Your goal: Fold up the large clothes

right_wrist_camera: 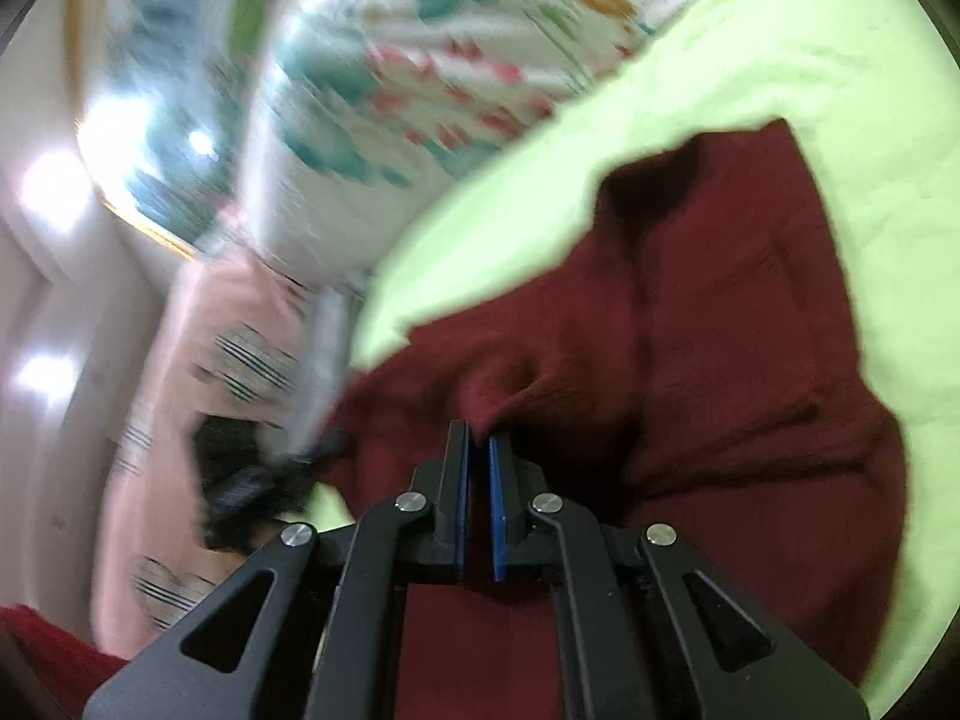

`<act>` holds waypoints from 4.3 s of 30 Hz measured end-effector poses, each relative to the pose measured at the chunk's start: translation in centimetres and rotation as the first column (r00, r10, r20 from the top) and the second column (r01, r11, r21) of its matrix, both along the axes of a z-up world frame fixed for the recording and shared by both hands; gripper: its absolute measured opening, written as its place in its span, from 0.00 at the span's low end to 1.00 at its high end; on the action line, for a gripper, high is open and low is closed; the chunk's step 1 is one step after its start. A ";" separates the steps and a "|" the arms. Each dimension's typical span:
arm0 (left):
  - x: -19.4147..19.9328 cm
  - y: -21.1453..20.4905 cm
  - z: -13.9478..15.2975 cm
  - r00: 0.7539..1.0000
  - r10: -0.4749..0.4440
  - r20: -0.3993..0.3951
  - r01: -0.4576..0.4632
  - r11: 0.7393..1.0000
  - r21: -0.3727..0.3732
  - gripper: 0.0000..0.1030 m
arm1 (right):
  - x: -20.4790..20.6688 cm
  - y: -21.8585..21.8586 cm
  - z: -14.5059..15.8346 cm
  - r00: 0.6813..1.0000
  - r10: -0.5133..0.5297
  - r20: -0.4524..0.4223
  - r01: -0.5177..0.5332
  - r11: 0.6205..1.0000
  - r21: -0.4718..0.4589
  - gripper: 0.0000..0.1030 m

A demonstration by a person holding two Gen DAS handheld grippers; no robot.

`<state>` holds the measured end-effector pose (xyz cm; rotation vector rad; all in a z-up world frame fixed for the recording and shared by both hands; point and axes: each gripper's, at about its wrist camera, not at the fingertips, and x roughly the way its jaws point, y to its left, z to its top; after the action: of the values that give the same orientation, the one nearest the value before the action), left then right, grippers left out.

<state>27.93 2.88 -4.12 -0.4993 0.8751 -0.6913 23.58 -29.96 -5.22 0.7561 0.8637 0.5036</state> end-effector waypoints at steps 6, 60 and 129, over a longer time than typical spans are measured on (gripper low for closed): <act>-1.0 0.8 -5.0 0.982 -0.029 -0.185 0.059 0.986 0.155 0.19 | -0.2 -0.3 -1.4 0.993 0.000 -0.122 -0.016 0.991 -0.130 0.32; -5.5 -0.2 -0.8 0.994 0.093 -0.058 -0.072 0.953 0.295 0.46 | -1.0 1.5 0.8 0.991 -0.115 -0.063 0.097 0.966 -0.241 0.42; -8.5 6.6 7.7 0.958 0.258 0.124 -0.260 0.966 -0.003 0.05 | -4.1 -4.0 5.4 0.992 -0.086 0.096 0.079 0.994 0.073 0.09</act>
<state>19.41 9.45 3.59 -0.5421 0.6824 -0.4702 19.50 -33.96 0.15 0.8198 0.7233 0.4952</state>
